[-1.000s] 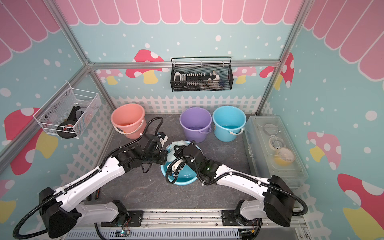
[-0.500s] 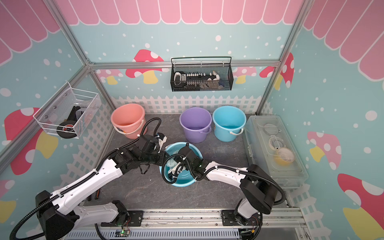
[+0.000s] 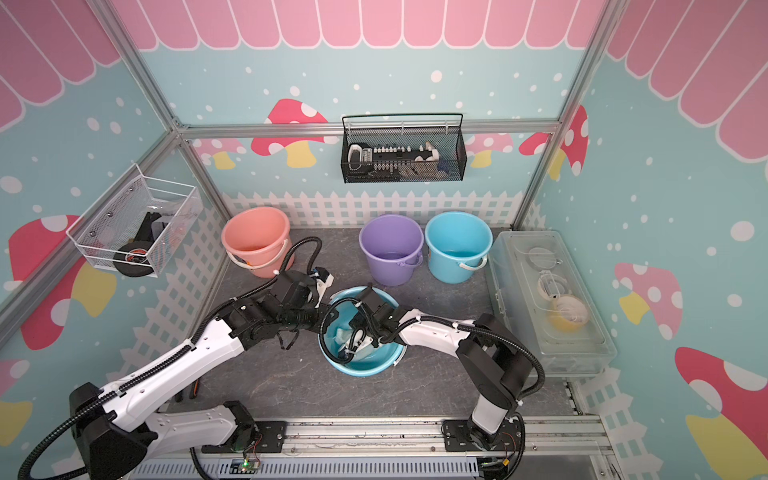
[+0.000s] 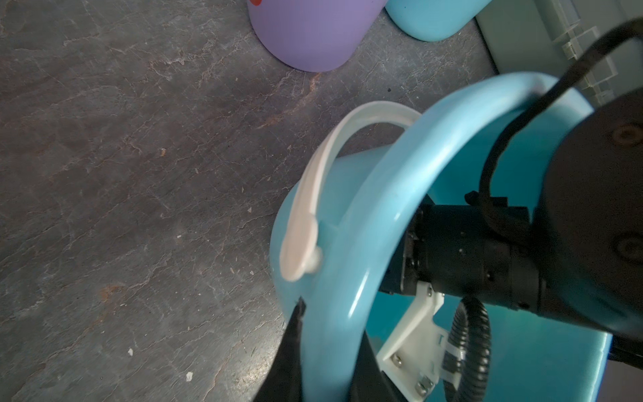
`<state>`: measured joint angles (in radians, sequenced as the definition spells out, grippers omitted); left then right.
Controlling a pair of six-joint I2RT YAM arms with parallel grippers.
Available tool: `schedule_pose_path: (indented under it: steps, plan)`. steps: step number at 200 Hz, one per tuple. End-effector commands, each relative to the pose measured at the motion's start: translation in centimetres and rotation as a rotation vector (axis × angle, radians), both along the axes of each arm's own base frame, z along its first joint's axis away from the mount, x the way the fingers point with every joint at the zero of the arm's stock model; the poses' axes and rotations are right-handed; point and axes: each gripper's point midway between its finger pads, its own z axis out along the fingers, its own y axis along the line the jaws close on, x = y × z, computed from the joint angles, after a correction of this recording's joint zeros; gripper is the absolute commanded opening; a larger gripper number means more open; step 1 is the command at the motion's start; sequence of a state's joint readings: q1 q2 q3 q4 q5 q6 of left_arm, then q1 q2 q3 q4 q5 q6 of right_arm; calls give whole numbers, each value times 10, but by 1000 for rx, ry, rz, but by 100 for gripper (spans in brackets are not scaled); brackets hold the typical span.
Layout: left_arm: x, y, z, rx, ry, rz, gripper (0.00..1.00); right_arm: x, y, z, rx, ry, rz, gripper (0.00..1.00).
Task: Wipe the inside of the bucket with a cloth
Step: Wipe the dirt from the inside of the bucket.
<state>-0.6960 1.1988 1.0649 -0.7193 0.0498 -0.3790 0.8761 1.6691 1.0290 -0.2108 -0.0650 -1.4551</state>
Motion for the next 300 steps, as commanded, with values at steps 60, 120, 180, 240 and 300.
schedule_pose_path:
  steps: [60, 120, 180, 240, 300]
  plan:
    - [23, 0, 19, -66, -81, 79, 0, -26, -28, 99, 103, -107, -12, 0]
    - [23, -1, 18, -72, -73, 73, 0, -11, -48, 172, 134, -387, -77, 0]
    - [23, -3, 22, -82, -76, 71, 0, 22, -63, 177, -61, -562, -156, 0]
    - [24, -3, 28, -91, -92, 65, 0, 33, -49, 100, -213, -425, -139, 0]
    - [23, -2, 28, -91, -94, 67, 0, 29, -25, 34, -200, -258, -109, 0]
